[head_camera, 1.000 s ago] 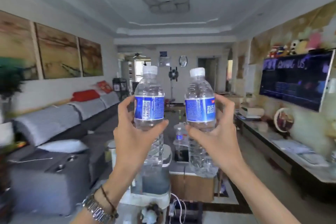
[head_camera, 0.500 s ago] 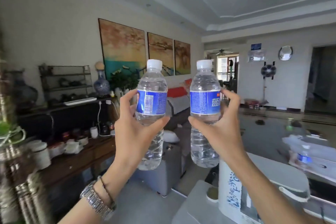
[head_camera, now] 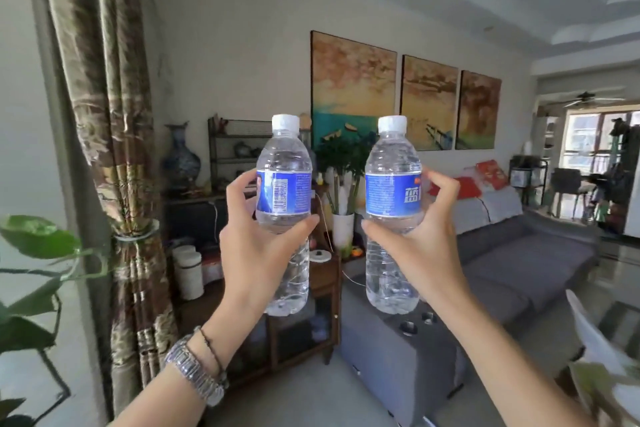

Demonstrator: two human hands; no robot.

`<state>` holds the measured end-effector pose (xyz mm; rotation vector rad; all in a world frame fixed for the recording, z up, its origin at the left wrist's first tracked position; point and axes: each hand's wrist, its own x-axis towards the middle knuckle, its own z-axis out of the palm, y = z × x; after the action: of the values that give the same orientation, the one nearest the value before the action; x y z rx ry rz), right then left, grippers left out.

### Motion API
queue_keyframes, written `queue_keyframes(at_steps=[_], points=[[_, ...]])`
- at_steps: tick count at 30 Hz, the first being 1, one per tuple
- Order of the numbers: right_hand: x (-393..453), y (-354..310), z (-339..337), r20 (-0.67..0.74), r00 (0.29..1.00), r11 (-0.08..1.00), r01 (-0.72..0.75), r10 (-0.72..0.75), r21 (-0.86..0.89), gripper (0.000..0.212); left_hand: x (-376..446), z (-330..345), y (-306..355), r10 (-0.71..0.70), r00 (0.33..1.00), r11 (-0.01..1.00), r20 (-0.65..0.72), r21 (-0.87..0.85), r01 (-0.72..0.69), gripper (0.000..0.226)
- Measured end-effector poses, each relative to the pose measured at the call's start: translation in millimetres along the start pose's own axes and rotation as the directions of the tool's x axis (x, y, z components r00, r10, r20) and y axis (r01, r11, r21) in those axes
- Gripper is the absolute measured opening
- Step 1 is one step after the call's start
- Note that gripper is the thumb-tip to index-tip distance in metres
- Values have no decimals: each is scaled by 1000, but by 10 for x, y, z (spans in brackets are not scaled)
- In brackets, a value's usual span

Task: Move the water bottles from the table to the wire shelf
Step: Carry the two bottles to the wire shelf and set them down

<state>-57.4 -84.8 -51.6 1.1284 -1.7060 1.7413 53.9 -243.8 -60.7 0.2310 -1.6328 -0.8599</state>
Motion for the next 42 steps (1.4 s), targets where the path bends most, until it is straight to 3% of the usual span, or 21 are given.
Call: queue_keyframes(at_steps=[11, 26, 42], points=[[1361, 1204, 979, 73, 997, 992, 18, -27, 121, 81, 1177, 582, -1070, -14, 995, 993, -103, 113, 26, 84], [2740, 2895, 3104, 68, 998, 978, -21, 7, 207, 81, 3095, 1093, -3360, 3, 999, 992, -48, 128, 3, 84], [4323, 4833, 4586, 111, 994, 976, -47, 23, 213, 81, 4755, 2168, -5381, -23, 997, 984, -78, 173, 36, 89]])
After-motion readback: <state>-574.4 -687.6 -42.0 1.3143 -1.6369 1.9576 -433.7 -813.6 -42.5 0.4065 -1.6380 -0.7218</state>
